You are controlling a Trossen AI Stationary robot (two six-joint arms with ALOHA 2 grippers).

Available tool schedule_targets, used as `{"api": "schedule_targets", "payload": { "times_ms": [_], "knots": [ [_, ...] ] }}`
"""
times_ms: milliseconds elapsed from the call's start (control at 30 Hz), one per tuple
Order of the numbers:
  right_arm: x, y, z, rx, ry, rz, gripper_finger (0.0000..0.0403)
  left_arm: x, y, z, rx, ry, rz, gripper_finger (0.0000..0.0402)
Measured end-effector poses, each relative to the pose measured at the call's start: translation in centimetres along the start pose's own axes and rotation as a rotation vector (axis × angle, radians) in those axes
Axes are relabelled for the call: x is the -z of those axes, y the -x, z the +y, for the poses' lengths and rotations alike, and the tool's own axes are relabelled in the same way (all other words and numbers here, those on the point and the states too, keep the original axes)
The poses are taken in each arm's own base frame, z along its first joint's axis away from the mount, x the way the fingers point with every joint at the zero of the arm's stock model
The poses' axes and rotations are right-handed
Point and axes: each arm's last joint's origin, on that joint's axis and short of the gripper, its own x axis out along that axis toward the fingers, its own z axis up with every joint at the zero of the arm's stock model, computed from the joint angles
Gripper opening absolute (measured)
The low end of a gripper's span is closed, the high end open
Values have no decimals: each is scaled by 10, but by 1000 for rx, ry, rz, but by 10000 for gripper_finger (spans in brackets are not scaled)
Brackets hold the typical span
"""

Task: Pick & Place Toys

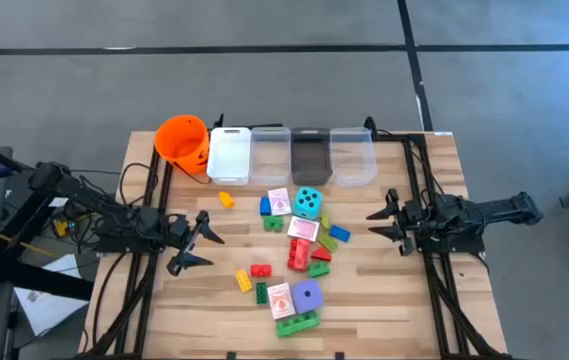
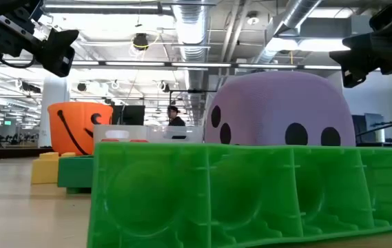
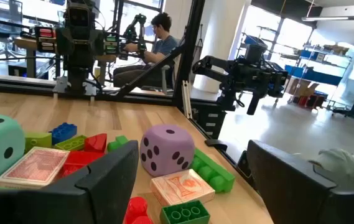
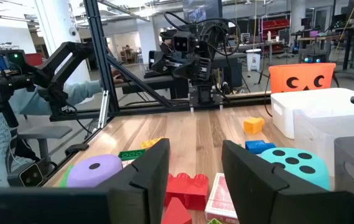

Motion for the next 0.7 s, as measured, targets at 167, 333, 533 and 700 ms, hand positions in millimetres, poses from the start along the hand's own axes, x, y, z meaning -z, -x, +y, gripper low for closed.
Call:
{"api": "schedule_targets", "payload": {
  "times_ms": [167,333,533,700],
  "knots": [
    [0,0,0,0,0,0,143,0,0,0,0,0,0,294],
    [0,0,0,0,0,0,143,0,0,0,0,0,0,294],
    [0,0,0,0,0,1,143,0,0,0,0,0,0,294],
    [0,0,0,3,87,0,143,0,0,0,0,0,0,294]
  ]
}}
